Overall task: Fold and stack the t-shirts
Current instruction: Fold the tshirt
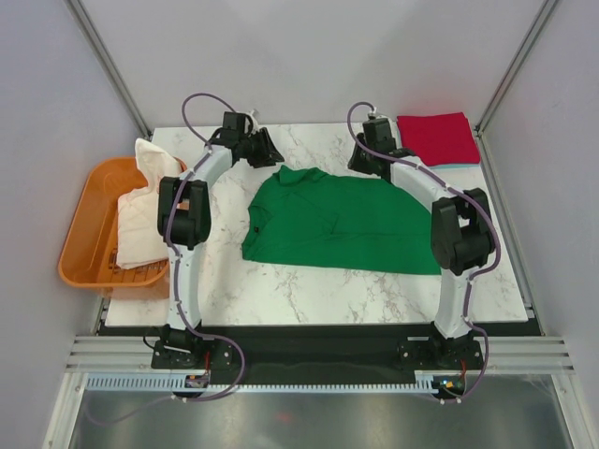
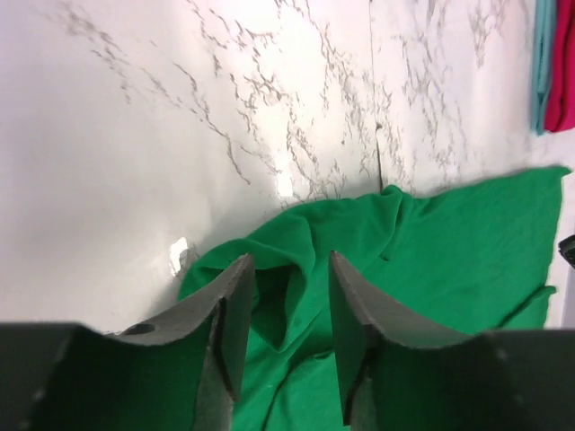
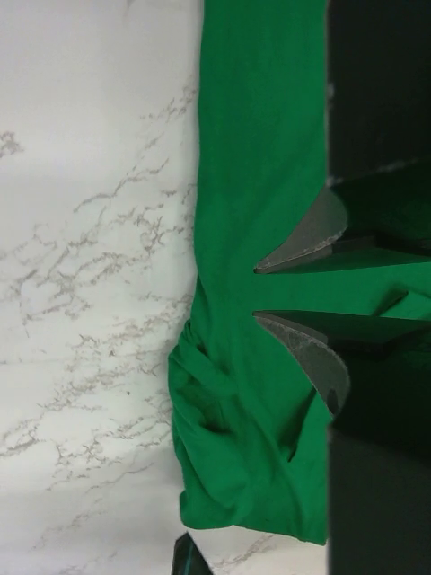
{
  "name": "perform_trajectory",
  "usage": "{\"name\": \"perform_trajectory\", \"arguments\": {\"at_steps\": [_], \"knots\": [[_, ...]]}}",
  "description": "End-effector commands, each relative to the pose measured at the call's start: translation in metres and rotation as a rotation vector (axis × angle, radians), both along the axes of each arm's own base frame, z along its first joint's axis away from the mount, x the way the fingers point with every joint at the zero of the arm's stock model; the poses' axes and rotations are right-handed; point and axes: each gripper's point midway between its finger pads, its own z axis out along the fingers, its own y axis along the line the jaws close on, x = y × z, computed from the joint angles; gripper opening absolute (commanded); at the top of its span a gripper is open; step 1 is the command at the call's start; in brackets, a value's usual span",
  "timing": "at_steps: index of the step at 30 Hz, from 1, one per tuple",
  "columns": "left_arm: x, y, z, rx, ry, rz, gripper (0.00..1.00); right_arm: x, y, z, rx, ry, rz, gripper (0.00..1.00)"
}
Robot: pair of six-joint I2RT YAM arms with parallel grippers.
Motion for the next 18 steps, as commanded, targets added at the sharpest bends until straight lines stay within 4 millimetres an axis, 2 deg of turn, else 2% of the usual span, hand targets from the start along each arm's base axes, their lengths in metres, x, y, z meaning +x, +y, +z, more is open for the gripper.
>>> {"name": "perform_trajectory", "arguments": {"at_steps": [1, 2, 4, 5, 7, 8, 10, 11, 13, 15, 18], "knots": [[0.009, -0.009, 0.031, -0.098, -0.03, -0.014, 0.48, 0.001, -0.021, 0.036, 0.034, -0.059, -0.06, 0.31], [0.007, -0.006, 0.028, -0.087, -0.029, -0.012, 0.5, -0.001, -0.022, 0.034, 0.032, -0.051, -0.062, 0.31], [0.006, 0.0, 0.034, -0.035, -0.073, -0.018, 0.53, -0.004, -0.023, 0.039, 0.036, -0.057, -0.059, 0.31], [0.0, 0.005, 0.029, -0.009, -0.069, -0.018, 0.53, -0.006, -0.024, 0.039, 0.034, -0.054, -0.058, 0.31], [-0.003, 0.014, 0.041, 0.05, -0.126, -0.025, 0.51, -0.009, -0.025, 0.043, 0.034, -0.06, -0.057, 0.31], [-0.012, 0.015, 0.031, 0.089, -0.126, -0.053, 0.5, -0.011, -0.025, 0.042, 0.035, -0.057, -0.058, 0.31], [-0.02, 0.014, 0.041, 0.116, -0.171, -0.095, 0.45, -0.013, -0.025, 0.045, 0.041, -0.06, -0.054, 0.31], [-0.029, 0.009, 0.032, 0.137, -0.169, -0.126, 0.44, -0.014, -0.025, 0.043, 0.042, -0.054, -0.054, 0.31], [-0.034, 0.008, 0.036, 0.179, -0.213, -0.166, 0.44, -0.015, -0.024, 0.043, 0.047, -0.053, -0.049, 0.31], [-0.041, 0.01, 0.03, 0.195, -0.213, -0.182, 0.45, -0.016, -0.023, 0.043, 0.051, -0.05, -0.045, 0.31], [-0.042, 0.015, 0.03, 0.215, -0.231, -0.173, 0.47, -0.017, -0.023, 0.043, 0.05, -0.048, -0.041, 0.31]]}}
